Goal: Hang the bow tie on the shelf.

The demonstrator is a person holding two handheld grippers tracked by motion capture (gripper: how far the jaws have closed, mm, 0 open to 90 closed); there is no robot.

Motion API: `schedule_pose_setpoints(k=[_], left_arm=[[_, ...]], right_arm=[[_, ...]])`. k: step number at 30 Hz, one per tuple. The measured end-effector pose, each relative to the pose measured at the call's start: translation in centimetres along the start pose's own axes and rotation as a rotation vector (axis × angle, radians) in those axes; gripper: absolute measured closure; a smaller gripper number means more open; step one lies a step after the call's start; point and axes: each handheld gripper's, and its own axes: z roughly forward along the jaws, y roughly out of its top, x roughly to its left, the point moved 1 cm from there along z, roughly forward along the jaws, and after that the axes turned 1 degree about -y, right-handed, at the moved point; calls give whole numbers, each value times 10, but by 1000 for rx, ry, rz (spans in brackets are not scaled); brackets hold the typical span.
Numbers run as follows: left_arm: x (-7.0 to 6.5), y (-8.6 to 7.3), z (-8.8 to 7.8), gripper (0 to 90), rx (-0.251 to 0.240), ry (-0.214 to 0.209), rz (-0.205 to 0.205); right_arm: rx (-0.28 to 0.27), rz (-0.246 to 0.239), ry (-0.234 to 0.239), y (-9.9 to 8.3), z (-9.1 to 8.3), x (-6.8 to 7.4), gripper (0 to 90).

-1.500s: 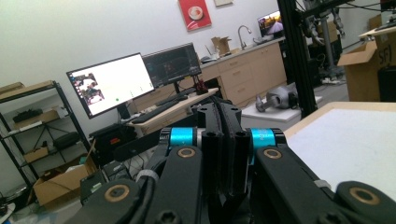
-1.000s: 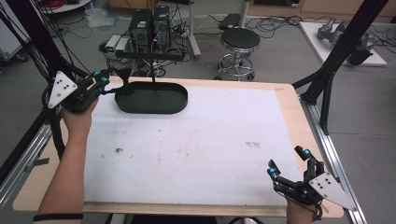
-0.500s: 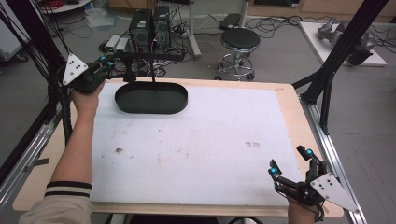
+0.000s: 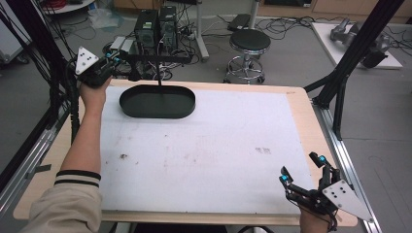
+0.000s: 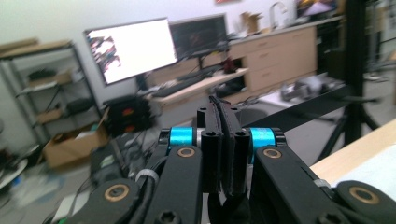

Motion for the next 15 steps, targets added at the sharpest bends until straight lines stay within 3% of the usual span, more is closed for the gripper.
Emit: schedule_pose_setpoints(k=[2,10,12,13,15], left_arm=[[7,-5,0,870,12,28,-9],[15,-10,-4,856,30,68,2],[16,-12,-7,760,36,90,-2],[17,-14,-8,760,40,108,-16],[21,-18,-13,573,40,141,-47]], right_arm=[[4,-5,8,0,0,0,91],[12,-15,19,0,3,3,91],[12,-14,19,0,3,3,91],[12,-14,19,0,3,3,91],[11,-12,21,0,3,4,91]])
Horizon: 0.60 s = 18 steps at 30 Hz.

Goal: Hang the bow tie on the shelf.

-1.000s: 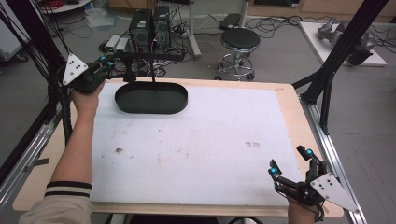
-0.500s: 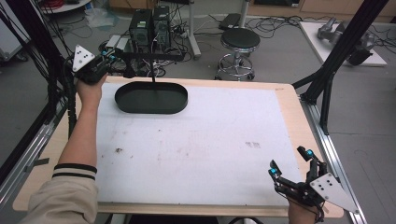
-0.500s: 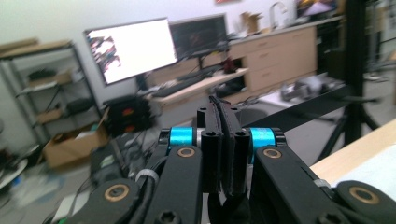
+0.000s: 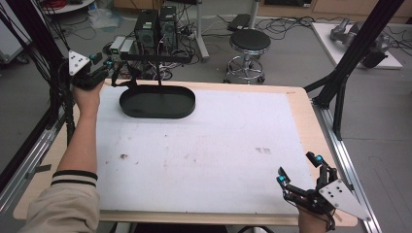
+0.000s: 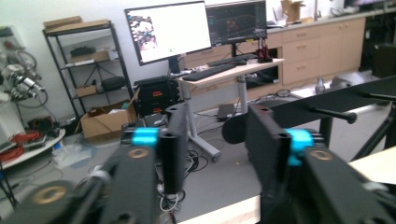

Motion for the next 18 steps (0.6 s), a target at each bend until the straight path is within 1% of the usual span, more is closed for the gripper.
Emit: schedule_pose_setpoints(k=[1,2,3,4,5,6,7,8,9,10,12,13,14,18], left_arm=[[1,-1,-2,527,-1,13,-3],[1,-1,-2,468,-1,13,-3],[2,-2,-5,429,-2,22,-3],[2,-2,-8,429,-5,26,-9],[2,-2,-11,354,-14,28,-20],[2,-1,-15,321,-19,31,-22],[2,0,-18,321,-25,31,-29],[1,1,-23,297,-37,22,-37],[1,3,-27,268,-45,15,-41],[-1,4,-31,217,-53,8,-49],[-4,8,-39,195,-72,-6,-66],[-8,12,-49,156,-84,-1,-75],[-8,12,-49,134,-84,-1,-75],[-18,19,-72,114,-111,-25,-84]], right_arm=[[-2,-2,0,0,0,0,91],[-2,-2,0,0,0,0,91],[-5,-3,3,1,0,1,91],[-5,-3,3,1,0,1,91],[-5,3,5,1,1,1,91],[-6,4,6,0,1,2,91],[-6,4,6,0,1,2,91],[-6,6,5,0,2,2,91],[-6,4,6,0,2,1,91],[-8,6,6,-1,2,1,91],[-4,12,7,-2,2,2,91],[-4,13,6,-2,3,1,91],[-6,15,7,-2,3,1,91],[-7,21,4,-3,3,0,91]])
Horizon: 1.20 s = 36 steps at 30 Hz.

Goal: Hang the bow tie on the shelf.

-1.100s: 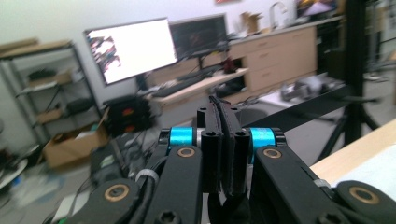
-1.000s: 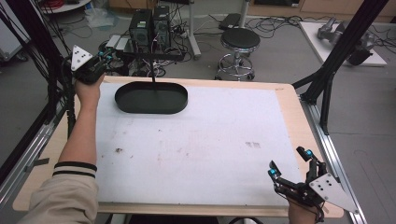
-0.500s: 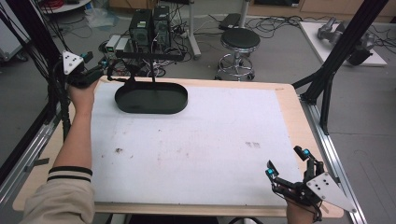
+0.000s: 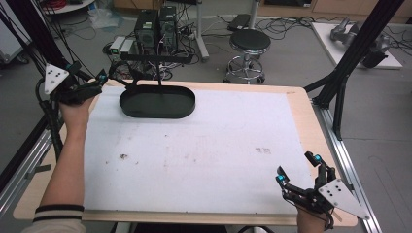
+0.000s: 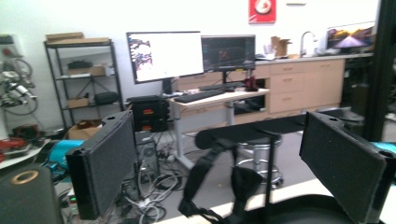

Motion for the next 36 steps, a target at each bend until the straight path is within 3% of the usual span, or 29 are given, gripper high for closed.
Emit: schedule_pose_setpoints(k=[5,9,10,11,14,15,16,20,27,31,33,36], left_arm=[[-11,6,-33,114,-13,-23,-12],[-22,8,-63,113,-19,-23,-30],[-28,7,-79,114,-11,-19,-30],[-28,7,-79,114,-11,-19,-30],[-35,6,-102,114,6,-17,-32],[-39,5,-118,114,13,-14,-35],[-39,5,-118,114,13,-14,-35],[-47,0,-157,116,2,-1,-26],[-52,-12,-188,116,12,26,-30],[-52,-23,-200,116,9,35,-76],[-55,-27,-202,116,31,38,-56],[-60,-34,-207,116,23,42,-31]], right_arm=[[-6,10,-3,-1,0,-2,91],[2,15,-2,-3,3,-3,91],[6,18,-4,-3,4,-3,91],[6,18,-4,-3,4,-3,91],[20,24,-4,-5,6,-4,91],[24,29,-6,-5,6,-4,91],[23,29,-7,-5,6,-5,91],[23,41,-24,-5,6,-8,91],[24,57,-39,-5,6,-12,91],[21,67,-47,-7,7,-15,91],[24,85,-60,-10,8,-16,91],[31,85,-58,-13,8,-16,91]])
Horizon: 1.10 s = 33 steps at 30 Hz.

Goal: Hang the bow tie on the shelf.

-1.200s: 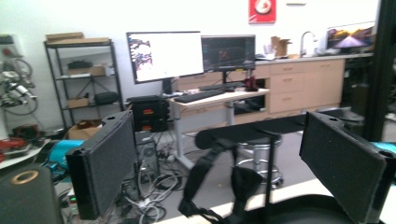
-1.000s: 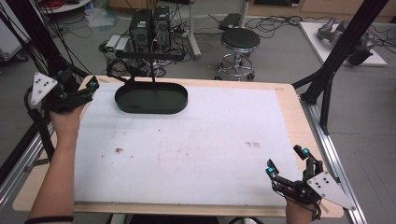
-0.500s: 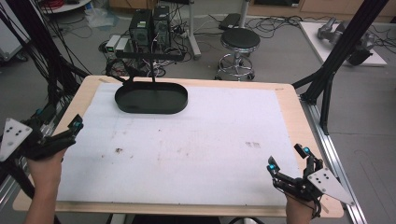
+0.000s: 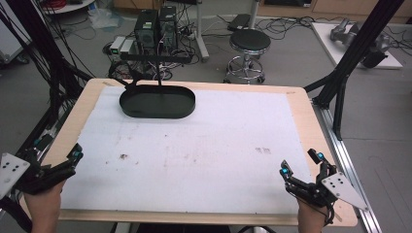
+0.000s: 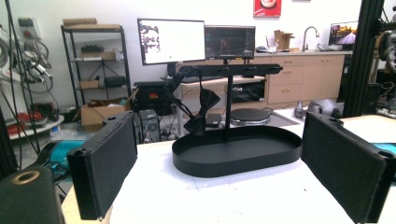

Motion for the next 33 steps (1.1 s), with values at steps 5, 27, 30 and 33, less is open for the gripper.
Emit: schedule_pose_setpoints(k=[5,27,30,33], left_arm=[[0,-18,-1,116,14,2,13],[6,-29,-2,116,27,3,-27],[6,-29,-2,116,29,0,-30],[7,-29,-2,116,28,-4,-32]], right_arm=[[9,3,9,-6,1,0,91],[-5,8,18,-10,-1,2,90],[-7,6,15,-9,-2,2,90],[-10,7,13,-9,-2,2,90]])
